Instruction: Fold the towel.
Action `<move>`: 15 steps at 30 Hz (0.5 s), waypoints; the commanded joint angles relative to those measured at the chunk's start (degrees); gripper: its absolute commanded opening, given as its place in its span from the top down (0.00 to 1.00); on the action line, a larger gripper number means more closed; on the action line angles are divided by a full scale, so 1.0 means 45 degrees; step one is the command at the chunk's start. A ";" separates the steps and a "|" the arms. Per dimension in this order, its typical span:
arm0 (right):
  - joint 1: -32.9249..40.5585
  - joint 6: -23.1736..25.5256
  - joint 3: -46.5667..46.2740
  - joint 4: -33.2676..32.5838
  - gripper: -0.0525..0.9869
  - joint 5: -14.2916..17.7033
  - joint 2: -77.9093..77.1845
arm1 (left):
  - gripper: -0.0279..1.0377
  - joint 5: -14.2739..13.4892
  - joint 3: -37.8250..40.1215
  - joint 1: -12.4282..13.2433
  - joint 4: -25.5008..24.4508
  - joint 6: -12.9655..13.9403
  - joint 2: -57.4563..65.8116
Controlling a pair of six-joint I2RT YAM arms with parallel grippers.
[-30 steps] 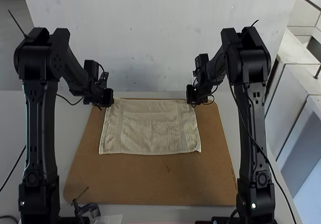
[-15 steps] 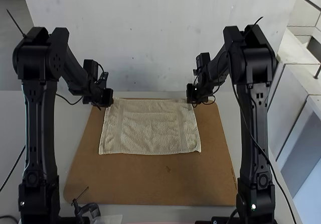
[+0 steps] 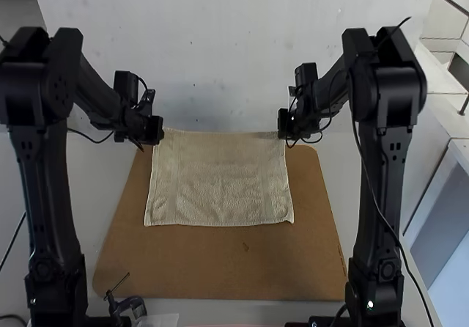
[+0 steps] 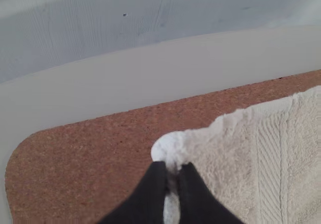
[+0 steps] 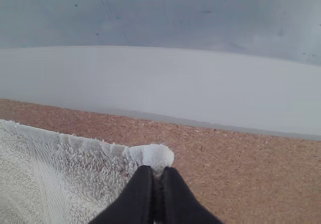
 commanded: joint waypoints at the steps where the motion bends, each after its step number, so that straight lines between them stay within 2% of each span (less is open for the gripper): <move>1: 0.0024 0.0027 -0.0308 -0.0090 0.93 -0.0146 -0.1277 | 0.98 -0.0034 -0.0591 -0.0108 0.0013 0.0052 -0.1119; 10: 0.0532 0.0008 -0.2144 -0.0637 0.93 -0.0165 -0.3679 | 0.98 0.0240 -0.2876 0.0107 -0.0280 0.0188 -0.3697; 12: 0.0629 0.0008 -0.2827 -0.0734 0.93 -0.0224 -0.4519 | 0.98 0.0513 -0.3540 0.0263 -0.0377 0.0208 -0.4439; 15: 0.0708 -0.0031 -0.3628 -0.0988 0.93 -0.0302 -0.5613 | 0.98 0.0591 -0.4321 0.0361 -0.0377 0.0247 -0.5299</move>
